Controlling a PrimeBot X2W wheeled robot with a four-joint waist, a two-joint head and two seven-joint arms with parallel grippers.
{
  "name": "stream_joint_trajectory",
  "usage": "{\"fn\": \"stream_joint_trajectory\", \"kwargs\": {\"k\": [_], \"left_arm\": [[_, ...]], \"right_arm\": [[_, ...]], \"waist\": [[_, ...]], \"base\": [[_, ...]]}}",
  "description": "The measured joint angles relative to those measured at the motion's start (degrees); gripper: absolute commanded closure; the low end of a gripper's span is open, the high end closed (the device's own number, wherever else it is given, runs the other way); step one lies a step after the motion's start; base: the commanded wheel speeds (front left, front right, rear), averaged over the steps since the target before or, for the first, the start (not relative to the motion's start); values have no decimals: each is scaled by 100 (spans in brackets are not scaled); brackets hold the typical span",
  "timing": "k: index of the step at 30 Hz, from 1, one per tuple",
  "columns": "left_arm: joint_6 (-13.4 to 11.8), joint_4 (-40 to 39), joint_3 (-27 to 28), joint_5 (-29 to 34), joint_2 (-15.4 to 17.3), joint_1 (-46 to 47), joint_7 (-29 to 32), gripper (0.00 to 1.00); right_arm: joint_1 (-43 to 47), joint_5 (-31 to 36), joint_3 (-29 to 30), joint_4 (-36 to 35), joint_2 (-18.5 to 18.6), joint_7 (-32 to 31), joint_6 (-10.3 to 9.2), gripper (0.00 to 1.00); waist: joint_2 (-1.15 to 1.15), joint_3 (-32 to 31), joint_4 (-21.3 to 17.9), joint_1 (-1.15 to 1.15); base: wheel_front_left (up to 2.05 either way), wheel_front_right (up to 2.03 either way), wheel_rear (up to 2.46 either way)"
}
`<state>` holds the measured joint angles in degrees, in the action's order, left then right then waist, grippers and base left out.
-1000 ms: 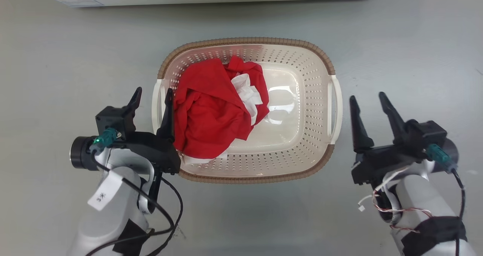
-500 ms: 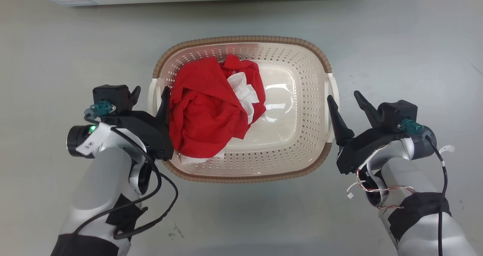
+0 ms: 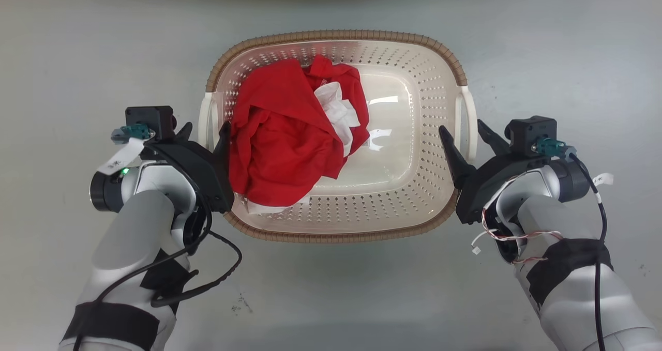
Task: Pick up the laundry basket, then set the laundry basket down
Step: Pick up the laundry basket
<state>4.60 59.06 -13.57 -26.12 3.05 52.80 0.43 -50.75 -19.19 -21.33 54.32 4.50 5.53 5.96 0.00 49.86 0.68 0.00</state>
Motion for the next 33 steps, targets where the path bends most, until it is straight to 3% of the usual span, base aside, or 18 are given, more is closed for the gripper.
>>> {"fn": "stream_joint_trajectory", "kwargs": {"k": [1, 2, 3, 4, 17, 33], "left_arm": [[1, 35, 2, -23, -1, 31, 4, 15], [3, 87, -3, -60, -2, 73, 43, 73], [7, 123, 2, -75, -2, 98, 40, 100], [55, 160, 15, -113, -4, 113, 47, 100], [191, 688, -29, -169, -151, 201, 47, 100], [247, 1184, -103, -266, -236, 63, 118, 100]], "right_arm": [[-47, -5, -4, 34, -2, 0, 10, 0], [-87, -5, -11, 64, -4, -1, 11, 3], [-128, -9, -19, 125, -8, -1, 11, 91], [-154, -36, -14, 172, -11, -1, 18, 100], [-275, -267, -68, 769, -86, -32, 62, 100], [-115, -564, -165, 1313, -180, 36, 112, 100]], "waist": [[0, 22, 4, 0], [0, 44, 9, 0], [0, 62, 13, 0], [0, 73, 18, 0], [0, -96, 24, -1], [0, -838, -58, -1]], "base": [[0, 0, 0], [0, 0, 0], [0, 0, 0], [0, 0, 0], [0, 0, 0], [0, 0, 0]]}}
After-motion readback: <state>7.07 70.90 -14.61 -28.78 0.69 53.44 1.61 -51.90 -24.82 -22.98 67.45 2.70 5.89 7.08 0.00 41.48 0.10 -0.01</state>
